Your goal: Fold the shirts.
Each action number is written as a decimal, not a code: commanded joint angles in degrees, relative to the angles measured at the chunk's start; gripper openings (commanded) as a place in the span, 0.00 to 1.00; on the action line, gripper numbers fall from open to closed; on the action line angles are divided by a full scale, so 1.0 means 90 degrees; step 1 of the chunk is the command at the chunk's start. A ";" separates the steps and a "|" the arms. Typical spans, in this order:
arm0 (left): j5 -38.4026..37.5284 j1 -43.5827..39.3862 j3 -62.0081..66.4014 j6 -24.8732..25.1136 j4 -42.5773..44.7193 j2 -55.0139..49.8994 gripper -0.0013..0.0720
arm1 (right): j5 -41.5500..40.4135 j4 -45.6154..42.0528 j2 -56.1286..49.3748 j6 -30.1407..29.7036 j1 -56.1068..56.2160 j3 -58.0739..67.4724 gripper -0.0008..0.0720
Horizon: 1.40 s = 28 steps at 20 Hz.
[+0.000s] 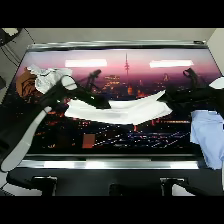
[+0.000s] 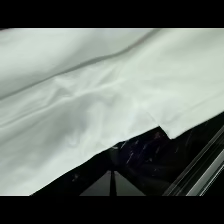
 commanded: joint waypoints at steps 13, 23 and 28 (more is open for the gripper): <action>0.1885 -0.2089 -0.0170 0.0175 -0.3903 -0.1753 0.06 | 0.1552 -0.0474 0.3359 0.1540 0.0007 0.0005 0.07; 0.0947 0.0947 -0.0175 0.0335 -0.1042 0.1039 0.06 | -0.0464 -0.0129 0.1426 0.1195 0.1673 0.0007 0.07; 0.0729 0.1989 -0.0175 0.0335 -0.1042 0.2302 0.06 | -0.2127 0.0634 -0.0216 0.1103 0.3245 0.0007 0.07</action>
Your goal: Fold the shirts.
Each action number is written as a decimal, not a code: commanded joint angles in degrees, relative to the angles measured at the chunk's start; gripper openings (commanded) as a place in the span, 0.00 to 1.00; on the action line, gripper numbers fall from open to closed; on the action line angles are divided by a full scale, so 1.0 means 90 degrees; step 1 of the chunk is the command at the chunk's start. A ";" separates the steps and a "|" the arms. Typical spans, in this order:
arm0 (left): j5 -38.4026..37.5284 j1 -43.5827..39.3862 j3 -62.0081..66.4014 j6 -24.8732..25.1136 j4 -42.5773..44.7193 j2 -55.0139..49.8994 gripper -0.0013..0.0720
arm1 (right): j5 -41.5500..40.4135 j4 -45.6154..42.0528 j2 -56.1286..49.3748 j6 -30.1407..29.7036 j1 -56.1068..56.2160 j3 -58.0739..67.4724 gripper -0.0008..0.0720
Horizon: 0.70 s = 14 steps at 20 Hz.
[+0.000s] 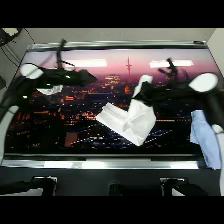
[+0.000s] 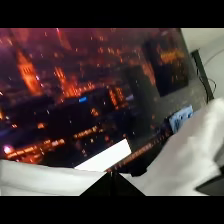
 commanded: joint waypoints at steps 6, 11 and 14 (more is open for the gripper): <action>-0.0325 0.0678 -0.0005 0.0005 0.0189 0.1212 0.06 | -0.1440 0.1277 -0.2341 -0.0073 0.1231 0.0007 0.24; -0.0435 0.0704 -0.0017 0.0007 0.0240 0.1205 0.06 | -0.1270 0.0874 -0.2130 -0.0325 0.0595 0.0007 0.90; -0.0573 0.0704 -0.0017 0.0007 0.0464 0.1205 0.06 | -0.0493 -0.0316 -0.1430 -0.0308 -0.0512 0.0007 0.90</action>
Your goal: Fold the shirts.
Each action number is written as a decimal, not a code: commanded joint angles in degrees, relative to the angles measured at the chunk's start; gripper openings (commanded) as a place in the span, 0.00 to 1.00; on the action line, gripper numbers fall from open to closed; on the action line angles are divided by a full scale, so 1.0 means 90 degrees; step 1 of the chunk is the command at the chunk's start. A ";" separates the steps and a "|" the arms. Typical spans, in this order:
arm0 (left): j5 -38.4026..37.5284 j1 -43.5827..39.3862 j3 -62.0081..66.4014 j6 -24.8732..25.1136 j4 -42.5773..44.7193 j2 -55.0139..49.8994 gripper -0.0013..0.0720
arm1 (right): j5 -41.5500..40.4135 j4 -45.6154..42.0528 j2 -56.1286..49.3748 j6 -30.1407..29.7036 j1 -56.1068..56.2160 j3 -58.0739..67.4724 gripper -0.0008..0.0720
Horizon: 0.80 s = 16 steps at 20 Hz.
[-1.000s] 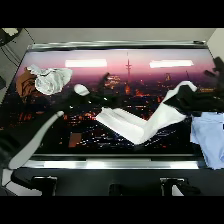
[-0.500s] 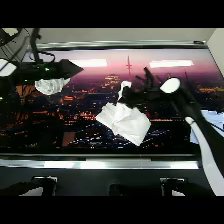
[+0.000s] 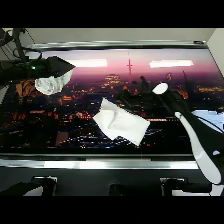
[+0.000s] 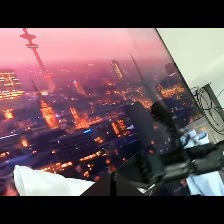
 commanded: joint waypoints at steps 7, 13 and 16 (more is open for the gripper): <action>-0.0211 0.0015 -0.0002 0.0000 0.0398 0.0012 0.06 | 0.1979 -0.2688 0.1800 0.0131 -0.2271 -0.2511 0.87; -0.0216 0.0010 -0.0002 -0.0005 0.0396 0.0012 0.06 | -0.0551 0.0180 0.1668 -0.1025 -0.1290 -0.4369 0.96; -0.0209 0.0010 -0.0002 -0.0005 0.0396 0.0010 0.06 | -0.1428 0.0729 0.1603 -0.1022 -0.0947 -0.4369 0.94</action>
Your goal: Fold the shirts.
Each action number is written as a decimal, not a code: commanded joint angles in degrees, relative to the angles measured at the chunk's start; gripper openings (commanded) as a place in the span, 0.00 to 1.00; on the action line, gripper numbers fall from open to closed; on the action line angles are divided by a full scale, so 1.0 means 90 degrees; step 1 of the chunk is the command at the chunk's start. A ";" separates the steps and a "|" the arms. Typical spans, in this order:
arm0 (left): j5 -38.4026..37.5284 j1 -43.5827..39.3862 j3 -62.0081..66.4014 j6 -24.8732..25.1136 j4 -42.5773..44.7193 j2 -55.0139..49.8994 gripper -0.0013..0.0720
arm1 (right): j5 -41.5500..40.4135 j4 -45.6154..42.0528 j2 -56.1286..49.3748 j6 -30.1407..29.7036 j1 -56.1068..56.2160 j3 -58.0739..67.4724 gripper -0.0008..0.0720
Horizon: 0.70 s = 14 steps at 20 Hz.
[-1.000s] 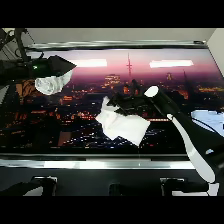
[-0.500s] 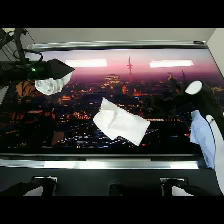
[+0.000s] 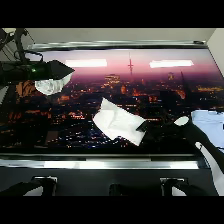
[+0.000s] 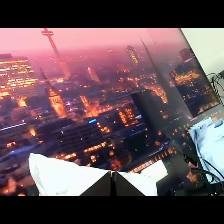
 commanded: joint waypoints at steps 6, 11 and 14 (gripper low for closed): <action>0.0005 0.0005 -0.0002 0.0000 0.0010 0.0000 0.06 | -0.0920 0.0984 0.0083 -0.0789 0.0328 0.0250 0.07; 0.0007 0.0007 -0.0002 0.0007 0.0112 -0.0002 0.06 | 0.0423 -0.0814 0.0418 0.0532 -0.0301 0.3084 0.07; 0.0007 0.0007 -0.0002 0.0102 0.0112 -0.0002 0.06 | 0.1350 -0.0860 0.0418 0.0838 -0.1617 0.4476 0.07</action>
